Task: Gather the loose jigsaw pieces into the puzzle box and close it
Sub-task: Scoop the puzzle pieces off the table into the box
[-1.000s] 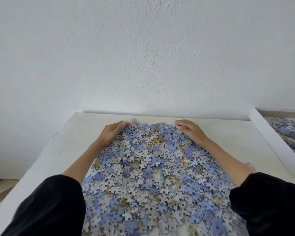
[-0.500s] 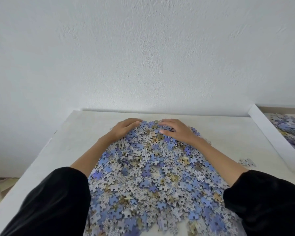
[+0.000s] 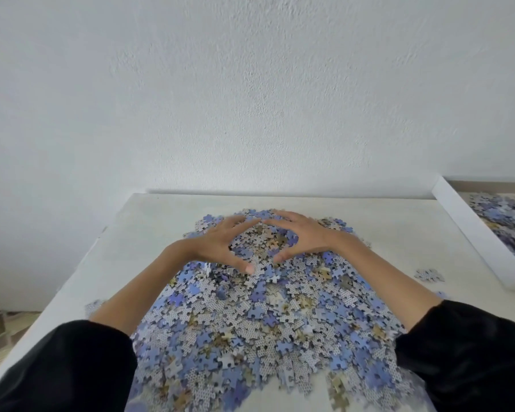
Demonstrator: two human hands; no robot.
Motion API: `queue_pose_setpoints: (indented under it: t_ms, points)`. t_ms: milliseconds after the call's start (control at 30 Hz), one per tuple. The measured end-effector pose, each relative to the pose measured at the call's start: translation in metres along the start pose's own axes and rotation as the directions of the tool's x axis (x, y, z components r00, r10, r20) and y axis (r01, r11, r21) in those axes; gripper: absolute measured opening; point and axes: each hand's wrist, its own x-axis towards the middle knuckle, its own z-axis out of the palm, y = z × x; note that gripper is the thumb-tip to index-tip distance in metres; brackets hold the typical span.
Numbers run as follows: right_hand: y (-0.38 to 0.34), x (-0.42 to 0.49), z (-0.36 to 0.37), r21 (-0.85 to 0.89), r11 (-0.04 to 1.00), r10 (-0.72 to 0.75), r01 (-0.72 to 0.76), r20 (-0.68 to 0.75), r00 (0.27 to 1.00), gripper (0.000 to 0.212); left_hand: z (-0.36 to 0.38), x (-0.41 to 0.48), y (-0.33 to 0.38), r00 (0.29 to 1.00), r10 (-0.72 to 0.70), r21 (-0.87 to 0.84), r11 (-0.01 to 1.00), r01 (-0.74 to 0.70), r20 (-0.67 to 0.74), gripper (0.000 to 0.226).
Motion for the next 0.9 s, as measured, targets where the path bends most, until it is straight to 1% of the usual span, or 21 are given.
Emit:
queue_pose_setpoints:
  t_ms: [67, 167, 233, 333, 400, 467, 533, 600, 667, 733, 833, 900]
  points:
    - [0.000, -0.006, 0.001, -0.034, 0.999, 0.008, -0.006, 0.036, 0.999, 0.109, 0.008, -0.006, -0.002, 0.999, -0.014, 0.053, 0.999, 0.012, 0.038, 0.127]
    - [-0.002, -0.015, 0.003, -0.105, 0.994, 0.026, -0.022, 0.043, 0.999, 0.108, 0.017, -0.009, -0.003, 1.000, -0.007, 0.179, 0.984, 0.004, 0.016, 0.128]
    - [-0.005, -0.017, 0.005, -0.121, 0.992, 0.035, -0.033, 0.015, 0.999, 0.106, 0.022, -0.007, -0.003, 1.000, 0.017, 0.211, 0.977, -0.012, -0.021, 0.127]
    - [-0.007, -0.019, 0.008, -0.111, 0.992, 0.044, -0.051, -0.065, 0.997, 0.095, 0.027, -0.006, -0.005, 0.992, 0.064, 0.226, 0.973, -0.038, -0.109, 0.125]
    - [-0.006, -0.022, 0.010, -0.083, 0.994, 0.056, -0.066, -0.117, 0.992, 0.090, 0.029, -0.007, -0.007, 0.976, 0.097, 0.235, 0.971, -0.050, -0.194, 0.116]
    - [-0.004, -0.025, 0.013, -0.047, 0.997, 0.052, -0.061, -0.177, 0.983, 0.084, 0.032, -0.009, -0.010, 0.947, 0.114, 0.191, 0.980, -0.057, -0.302, 0.094]
    - [-0.001, -0.025, 0.020, 0.021, 1.000, 0.027, -0.022, -0.268, 0.963, 0.068, 0.035, -0.009, -0.012, 0.922, 0.109, 0.138, 0.989, -0.061, -0.372, 0.076]
    - [-0.002, -0.027, 0.026, 0.083, 0.997, 0.018, 0.011, -0.343, 0.939, 0.055, 0.039, -0.010, -0.012, 0.911, 0.118, 0.129, 0.989, -0.073, -0.396, 0.069]
    - [-0.006, -0.028, 0.029, 0.125, 0.992, 0.024, 0.026, -0.379, 0.925, 0.048, 0.040, -0.012, -0.008, 0.901, 0.138, 0.094, 0.990, -0.108, -0.411, 0.062]
    - [-0.010, -0.028, 0.030, 0.185, 0.982, 0.035, 0.046, -0.411, 0.911, 0.040, 0.038, -0.015, -0.002, 0.897, 0.139, 0.017, 0.989, -0.145, -0.420, 0.056]
    - [-0.010, -0.028, 0.026, 0.307, 0.945, 0.058, 0.116, -0.504, 0.862, 0.027, 0.036, -0.017, 0.003, 0.904, 0.084, -0.154, 0.975, -0.161, -0.418, 0.041]
    - [-0.008, -0.028, 0.022, 0.350, 0.922, 0.052, 0.165, -0.535, 0.843, 0.027, 0.034, -0.016, 0.002, 0.895, 0.057, -0.234, 0.956, -0.176, -0.442, 0.030]
